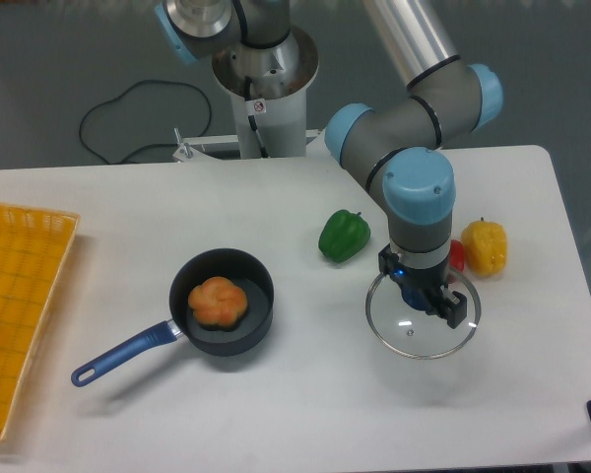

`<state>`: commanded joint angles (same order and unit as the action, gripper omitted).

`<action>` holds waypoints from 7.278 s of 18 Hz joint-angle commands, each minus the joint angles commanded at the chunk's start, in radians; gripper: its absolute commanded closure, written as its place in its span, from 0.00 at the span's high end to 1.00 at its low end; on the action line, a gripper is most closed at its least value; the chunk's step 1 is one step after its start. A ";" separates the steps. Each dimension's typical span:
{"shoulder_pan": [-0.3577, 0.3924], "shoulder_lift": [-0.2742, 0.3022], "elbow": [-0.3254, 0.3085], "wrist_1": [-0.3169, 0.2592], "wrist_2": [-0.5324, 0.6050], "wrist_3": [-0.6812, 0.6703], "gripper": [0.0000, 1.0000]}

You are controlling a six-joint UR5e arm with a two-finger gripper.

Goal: Close the pot lid
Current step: 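Carry the held glass lid over to the dark blue saucepan, then lower the glass lid onto the saucepan rim, then hold the lid seated on the saucepan and open the gripper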

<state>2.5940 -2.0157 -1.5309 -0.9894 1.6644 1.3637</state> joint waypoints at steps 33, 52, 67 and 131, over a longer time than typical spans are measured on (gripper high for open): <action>-0.377 0.115 -0.147 -0.158 -0.066 -0.577 0.50; -0.428 0.087 -0.156 -0.144 -0.067 -0.592 0.51; -0.431 0.072 -0.153 -0.132 -0.067 -0.604 0.51; -0.423 0.078 -0.166 -0.115 -0.063 -0.607 0.96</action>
<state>2.1706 -1.9374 -1.6966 -1.1045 1.6015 0.7563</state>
